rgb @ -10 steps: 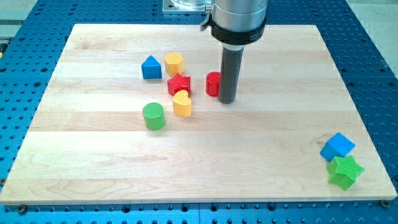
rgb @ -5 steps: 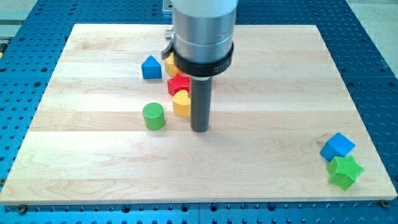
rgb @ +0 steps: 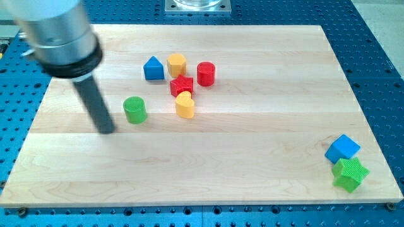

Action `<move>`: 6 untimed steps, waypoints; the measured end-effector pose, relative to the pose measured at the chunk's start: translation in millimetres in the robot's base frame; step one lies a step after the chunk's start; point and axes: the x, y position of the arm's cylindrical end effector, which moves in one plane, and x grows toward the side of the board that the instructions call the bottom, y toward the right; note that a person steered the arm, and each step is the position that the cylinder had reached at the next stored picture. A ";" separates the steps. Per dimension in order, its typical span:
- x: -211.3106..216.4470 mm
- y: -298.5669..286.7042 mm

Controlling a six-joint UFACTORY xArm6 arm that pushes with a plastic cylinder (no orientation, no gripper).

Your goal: Place the green circle into the red star

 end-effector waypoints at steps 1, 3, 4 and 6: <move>-24.8 63.5; -22.2 42.4; -46.8 69.5; -82.4 122.6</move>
